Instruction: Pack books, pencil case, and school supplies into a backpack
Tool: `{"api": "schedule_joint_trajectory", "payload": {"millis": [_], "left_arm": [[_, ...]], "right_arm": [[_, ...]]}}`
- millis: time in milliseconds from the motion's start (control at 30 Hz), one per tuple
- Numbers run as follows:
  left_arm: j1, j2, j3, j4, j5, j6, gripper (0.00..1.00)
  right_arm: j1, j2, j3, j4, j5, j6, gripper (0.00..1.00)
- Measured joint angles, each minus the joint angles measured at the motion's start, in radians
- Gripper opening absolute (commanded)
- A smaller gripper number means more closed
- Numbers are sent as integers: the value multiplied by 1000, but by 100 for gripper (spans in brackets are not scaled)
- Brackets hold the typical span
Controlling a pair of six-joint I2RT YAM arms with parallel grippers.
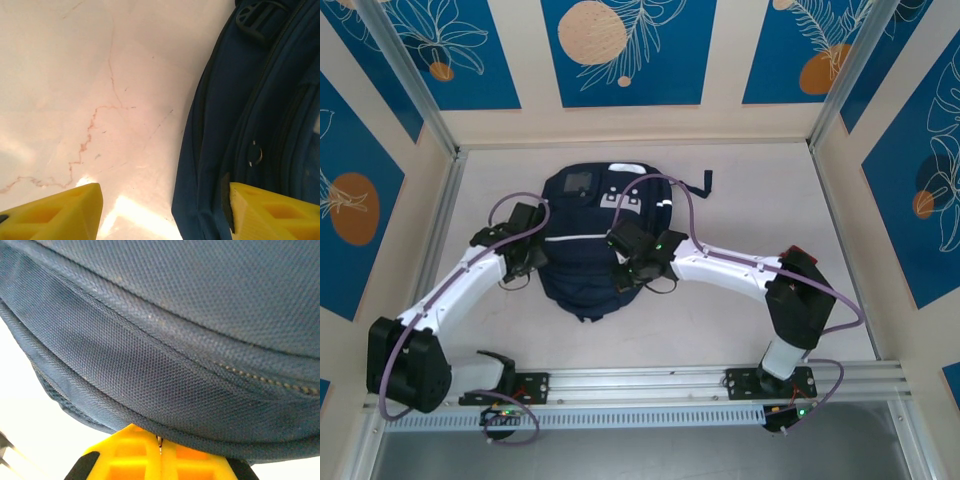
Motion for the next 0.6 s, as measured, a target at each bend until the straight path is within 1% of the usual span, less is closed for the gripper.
{"api": "schedule_joint_trajectory", "payload": {"millis": [67, 133, 300, 467, 600], "left_arm": [[0, -43, -3, -5, 9, -5, 64], [0, -96, -15, 5, 42, -16, 61], [0, -235, -101, 104, 198, -104, 56], [-14, -243, -161, 206, 321, -211, 50], [-51, -238, -228, 290, 381, -295, 47]], "right_arm": [[0, 3, 8, 0, -6, 0, 0], [0, 3, 11, -1, -10, 0, 0], [0, 5, 18, -7, -15, 1, 0], [0, 14, 28, -11, -17, 7, 0], [0, 14, 28, -11, -17, 8, 0]]}}
